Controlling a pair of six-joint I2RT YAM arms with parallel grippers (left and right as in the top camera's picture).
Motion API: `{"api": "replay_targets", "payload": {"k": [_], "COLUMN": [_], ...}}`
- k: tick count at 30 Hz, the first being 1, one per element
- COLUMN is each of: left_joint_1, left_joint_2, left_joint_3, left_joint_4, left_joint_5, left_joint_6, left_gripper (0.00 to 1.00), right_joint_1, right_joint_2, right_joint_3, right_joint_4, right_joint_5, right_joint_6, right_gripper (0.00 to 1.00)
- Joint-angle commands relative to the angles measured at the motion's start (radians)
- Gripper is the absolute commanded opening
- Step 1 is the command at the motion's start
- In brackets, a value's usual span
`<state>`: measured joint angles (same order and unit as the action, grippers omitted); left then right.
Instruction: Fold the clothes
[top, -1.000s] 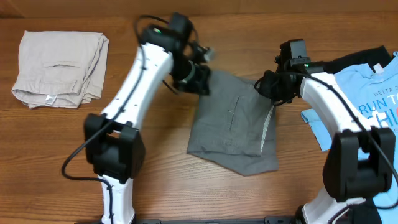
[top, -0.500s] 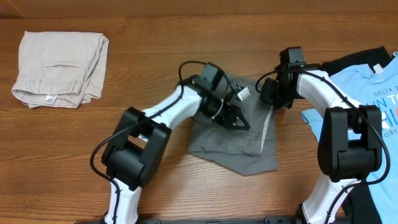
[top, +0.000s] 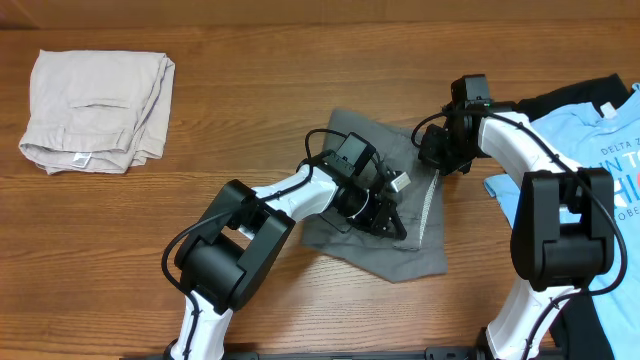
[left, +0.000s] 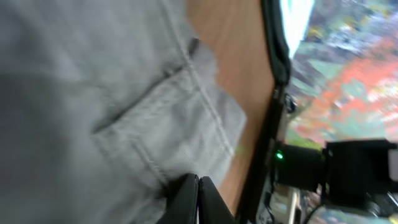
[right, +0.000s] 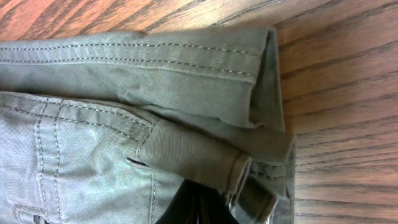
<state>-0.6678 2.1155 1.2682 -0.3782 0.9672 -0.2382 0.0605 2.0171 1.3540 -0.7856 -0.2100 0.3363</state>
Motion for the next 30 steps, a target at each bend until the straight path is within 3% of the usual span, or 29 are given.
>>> {"api": "replay_targets", "payload": {"k": [1,9,13,16,17,19,21,22,25,30], "left_joint_1": [-0.005,-0.034,-0.025,-0.018,-0.018,-0.018,-0.019,-0.019,-0.02,-0.021], "left_joint_2": [0.034,0.141,0.06,-0.11,-0.147,-0.232,-0.317,-0.348,-0.4,-0.382], "left_joint_3": [-0.005,0.0,0.04,0.13,0.154,0.213,0.273,0.29,0.298,0.261], "left_joint_4": [0.003,0.01,0.009,-0.06,-0.092,-0.184,-0.306,-0.356,-0.488,-0.707], "left_joint_5": [-0.084,-0.068,-0.082,-0.11,-0.143,-0.264,-0.443,-0.508,-0.64,-0.708], "left_joint_6": [-0.04,-0.085,-0.105,-0.106,-0.106,-0.106,-0.107,-0.107,-0.141,-0.198], "left_gripper": [0.04,0.04,0.04,0.04,0.04,0.05,0.05,0.05,0.04,0.04], "right_joint_1": [0.001,-0.006,-0.033,-0.079,-0.094,-0.132,-0.18,-0.201,-0.243,-0.265], "right_joint_2": [0.058,0.039,-0.03,-0.101,-0.117,-0.146,-0.169,-0.177,-0.177,-0.175], "right_joint_3": [-0.013,0.045,0.229,0.429,0.468,0.528,0.571,0.573,0.571,0.571], "right_joint_4": [-0.005,-0.055,-0.214,-0.402,-0.44,-0.507,-0.573,-0.592,-0.604,-0.604], "right_joint_5": [0.023,0.023,0.027,0.034,0.035,0.04,0.045,0.045,0.045,0.045], "right_joint_6": [-0.008,-0.031,-0.084,-0.082,-0.082,-0.082,-0.082,-0.082,-0.082,-0.082], "right_gripper": [0.04,0.04,0.04,0.05,0.09,0.27,0.82,1.0,1.0,1.0]}}
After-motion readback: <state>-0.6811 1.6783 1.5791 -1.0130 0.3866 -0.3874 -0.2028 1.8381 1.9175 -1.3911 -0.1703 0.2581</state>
